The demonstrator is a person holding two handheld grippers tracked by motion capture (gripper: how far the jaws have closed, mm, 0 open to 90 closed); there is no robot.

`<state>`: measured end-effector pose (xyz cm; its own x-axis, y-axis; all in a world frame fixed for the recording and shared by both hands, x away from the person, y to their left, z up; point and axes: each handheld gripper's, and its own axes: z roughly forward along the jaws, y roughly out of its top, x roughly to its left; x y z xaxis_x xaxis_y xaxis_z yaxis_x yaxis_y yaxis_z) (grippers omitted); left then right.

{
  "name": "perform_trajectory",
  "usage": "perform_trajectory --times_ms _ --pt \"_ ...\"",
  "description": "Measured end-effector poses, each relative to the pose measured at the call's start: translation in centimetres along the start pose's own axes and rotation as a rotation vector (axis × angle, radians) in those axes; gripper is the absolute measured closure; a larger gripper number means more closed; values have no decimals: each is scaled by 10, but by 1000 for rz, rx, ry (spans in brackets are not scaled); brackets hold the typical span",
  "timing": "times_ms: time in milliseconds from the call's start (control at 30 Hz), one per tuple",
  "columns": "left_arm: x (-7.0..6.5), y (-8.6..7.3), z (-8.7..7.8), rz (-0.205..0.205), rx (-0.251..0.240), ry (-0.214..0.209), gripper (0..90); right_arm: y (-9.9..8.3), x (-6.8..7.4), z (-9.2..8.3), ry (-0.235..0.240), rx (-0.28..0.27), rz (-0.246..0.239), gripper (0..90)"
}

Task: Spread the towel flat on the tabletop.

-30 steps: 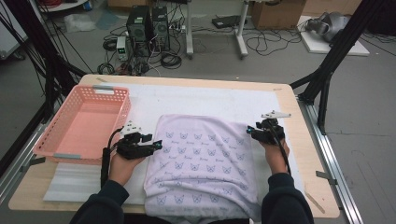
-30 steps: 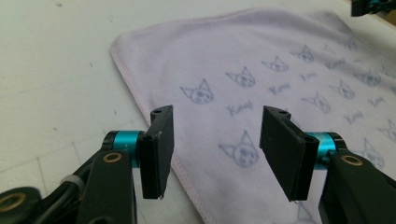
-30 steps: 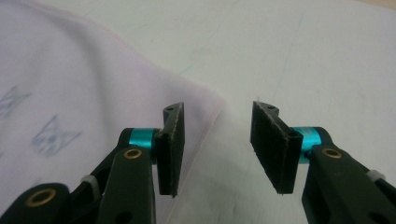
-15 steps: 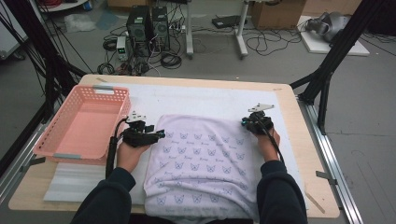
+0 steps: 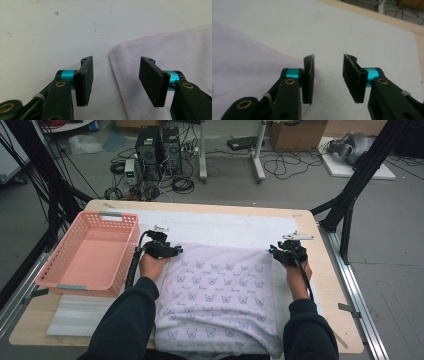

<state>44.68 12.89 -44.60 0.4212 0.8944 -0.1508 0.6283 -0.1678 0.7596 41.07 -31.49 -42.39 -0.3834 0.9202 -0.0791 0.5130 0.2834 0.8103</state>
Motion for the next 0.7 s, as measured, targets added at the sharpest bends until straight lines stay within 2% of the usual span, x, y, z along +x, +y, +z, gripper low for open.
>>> perform_trajectory --times_ms 33,67,100,133,167,200,233,267,333,367,400,433,467,500,567,600,700 --pt "-3 2 3 13 1 11 461 -1 -1 -1 11 9 -1 597" --pt "-8 3 7 51 2 32 465 -2 -1 -2 12 13 -1 599" --pt "-13 4 8 130 9 54 493 -2 -2 -2 12 12 -5 599" --pt "-16 3 10 171 -2 38 580 -2 -2 -2 14 10 -4 598" --pt "-19 4 11 178 -5 40 741 -2 -2 -2 17 11 1 599" --pt "-21 6 12 202 0 85 857 -2 -1 -2 19 10 4 599" --pt "-21 8 13 204 0 134 861 -1 0 -1 22 14 4 599" --pt "-18 8 13 181 -4 175 865 -1 2 -1 26 19 0 597" --pt "-8 8 13 96 -19 176 866 -1 6 2 38 22 5 569" --pt "-6 8 13 84 -24 166 867 -1 8 4 50 27 19 530" --pt "-6 8 14 88 -25 165 867 -1 11 8 78 35 44 489" --pt "-5 8 14 84 -27 162 867 -2 14 14 105 62 54 481" --pt "-4 8 13 74 -27 157 867 -4 19 20 121 99 39 496" --pt "-3 8 14 61 -34 151 866 -6 23 26 119 135 5 537" --pt "1 9 13 39 -41 151 866 -5 24 28 139 109 12 858" --pt "3 9 13 31 -45 153 867 -4 24 29 102 113 -16 868" --pt "6 11 12 -2 -98 156 868 -1 21 35 67 103 -44 875"
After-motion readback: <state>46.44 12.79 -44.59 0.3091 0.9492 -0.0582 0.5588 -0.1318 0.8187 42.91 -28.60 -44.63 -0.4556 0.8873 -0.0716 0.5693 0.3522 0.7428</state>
